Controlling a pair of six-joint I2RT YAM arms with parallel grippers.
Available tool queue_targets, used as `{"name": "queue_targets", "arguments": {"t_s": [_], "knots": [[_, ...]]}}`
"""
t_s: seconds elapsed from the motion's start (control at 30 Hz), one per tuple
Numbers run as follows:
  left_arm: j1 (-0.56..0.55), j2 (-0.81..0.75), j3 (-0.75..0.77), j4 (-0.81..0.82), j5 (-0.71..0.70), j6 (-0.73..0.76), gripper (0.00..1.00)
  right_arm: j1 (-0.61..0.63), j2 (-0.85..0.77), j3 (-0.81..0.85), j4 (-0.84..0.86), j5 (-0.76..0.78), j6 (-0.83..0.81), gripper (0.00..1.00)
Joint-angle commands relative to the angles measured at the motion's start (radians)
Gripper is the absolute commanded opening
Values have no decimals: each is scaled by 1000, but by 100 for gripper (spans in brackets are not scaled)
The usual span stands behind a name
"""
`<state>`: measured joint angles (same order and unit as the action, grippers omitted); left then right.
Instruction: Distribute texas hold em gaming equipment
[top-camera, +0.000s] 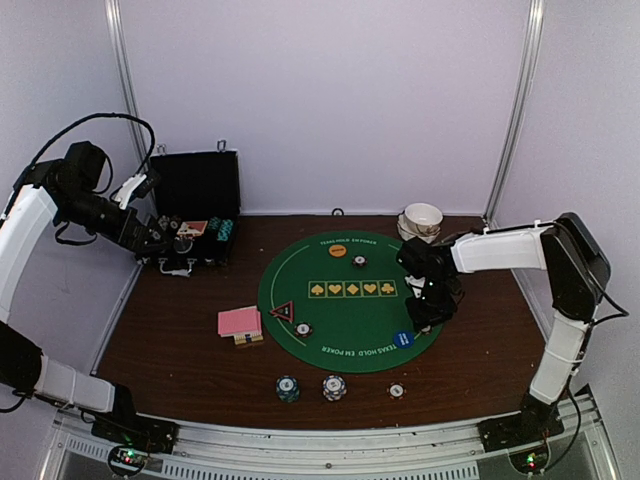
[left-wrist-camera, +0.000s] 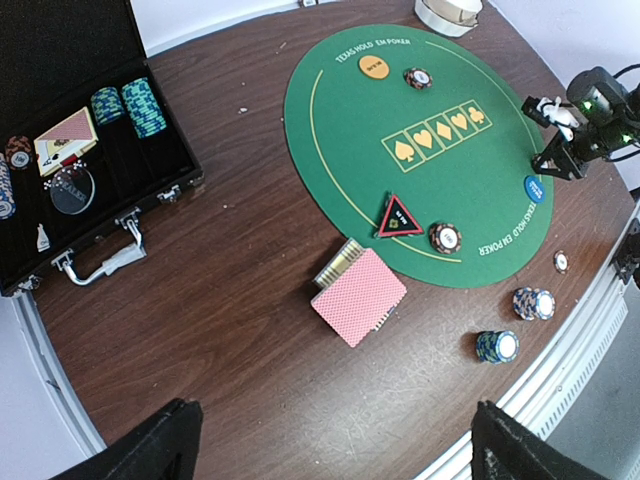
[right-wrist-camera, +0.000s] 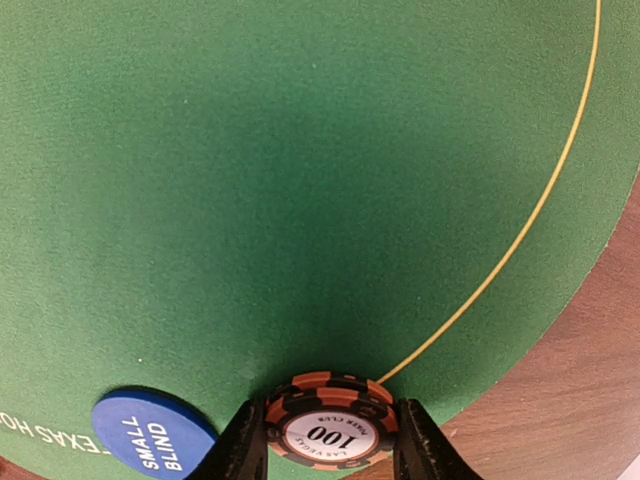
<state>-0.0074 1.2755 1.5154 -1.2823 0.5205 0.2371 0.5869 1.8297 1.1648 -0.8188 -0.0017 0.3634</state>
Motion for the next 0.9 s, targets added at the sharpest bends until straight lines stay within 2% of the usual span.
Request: {"name": "queue_targets", "arguments": {"t_s": [0.0,0.13,0.3,0.4,0.57,0.7,0.87], "knots": [[-2,9,20,3,15,6,98,-12,24,-37,56,28,5,49],[-2,7,21,3,3,11,98,-10,-22,-20,29,40,2,73],[-2,11,19,2,-13,8,98,11,-135,38,-47,66,-26,85],[-2,10,19,3,-15,10,98,71,-193,93,-113,80,-50,88],[-2,10,16,3,-17,9,98,255,-230,176,-198,78,-49,92],[-2,10,11,3,-15,11,98,414,-194,232,-204,43,-40,94],[-2,11,15,1,-11,9,98,539,-109,301,-168,-23,-61,96]]}}
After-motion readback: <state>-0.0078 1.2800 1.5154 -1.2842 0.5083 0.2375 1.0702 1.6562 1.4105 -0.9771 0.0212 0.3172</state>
